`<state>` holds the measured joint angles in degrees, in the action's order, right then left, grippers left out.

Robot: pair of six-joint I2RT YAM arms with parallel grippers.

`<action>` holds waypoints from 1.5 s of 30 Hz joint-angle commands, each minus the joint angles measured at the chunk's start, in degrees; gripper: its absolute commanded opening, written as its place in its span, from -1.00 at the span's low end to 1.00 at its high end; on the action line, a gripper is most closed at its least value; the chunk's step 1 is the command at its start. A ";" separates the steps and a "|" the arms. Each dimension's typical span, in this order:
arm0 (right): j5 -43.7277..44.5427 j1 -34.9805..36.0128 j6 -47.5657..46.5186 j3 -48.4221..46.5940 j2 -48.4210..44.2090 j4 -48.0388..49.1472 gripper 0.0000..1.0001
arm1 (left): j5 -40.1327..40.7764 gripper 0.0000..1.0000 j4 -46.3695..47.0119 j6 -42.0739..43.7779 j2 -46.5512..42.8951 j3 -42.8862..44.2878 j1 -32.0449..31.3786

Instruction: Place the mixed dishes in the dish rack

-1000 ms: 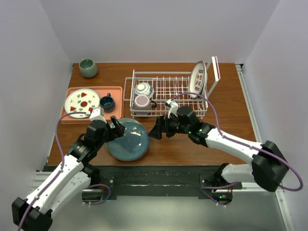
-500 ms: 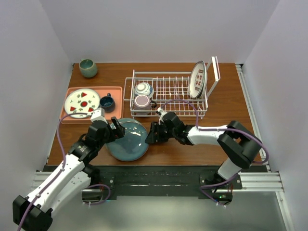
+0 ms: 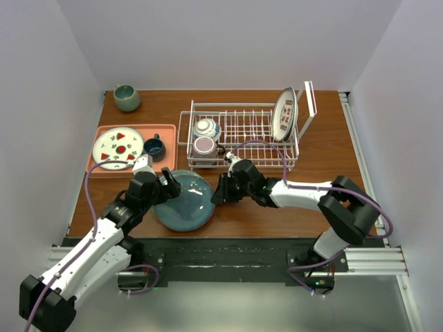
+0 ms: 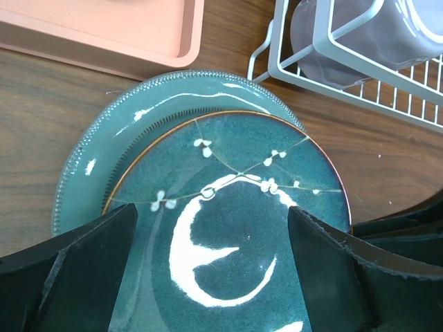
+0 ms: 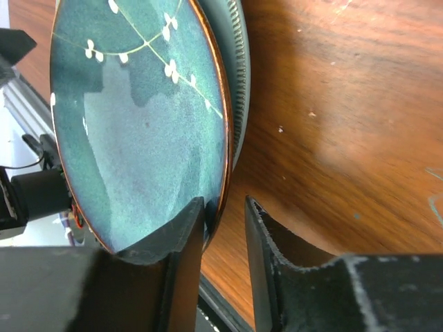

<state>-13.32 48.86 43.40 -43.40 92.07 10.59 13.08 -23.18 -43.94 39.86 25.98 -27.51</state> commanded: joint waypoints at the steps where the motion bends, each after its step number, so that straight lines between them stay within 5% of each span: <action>1: 5.23 0.09 -2.61 -2.39 -4.09 -4.95 -0.44 | 0.10 0.92 2.88 -0.27 0.75 0.65 -0.09; 8: 7.52 0.09 -3.93 -3.54 -6.55 -7.95 -0.91 | -0.07 0.92 3.23 -0.44 1.36 0.39 -0.09; 23: 3.48 0.80 -2.88 -4.06 -3.14 -3.47 -0.36 | 0.01 0.92 3.23 -0.53 1.71 -0.05 -0.09; 30: 1.19 1.50 -1.74 -5.12 1.62 -0.92 -0.66 | 0.10 0.92 3.14 -0.53 1.63 -0.14 -0.09; 37: 7.86 1.59 -2.44 -4.41 -2.86 -7.06 -0.98 | 0.28 0.92 3.05 -0.71 1.45 -0.22 -0.09; 45: 13.93 1.59 -4.28 -4.59 -9.45 -13.57 -1.00 | 0.02 0.92 3.58 -0.79 1.89 -0.49 -0.09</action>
<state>-4.67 50.24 41.80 -46.92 86.85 1.08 12.82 -22.63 -43.99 41.60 25.87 -27.51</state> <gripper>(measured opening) 0.138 0.957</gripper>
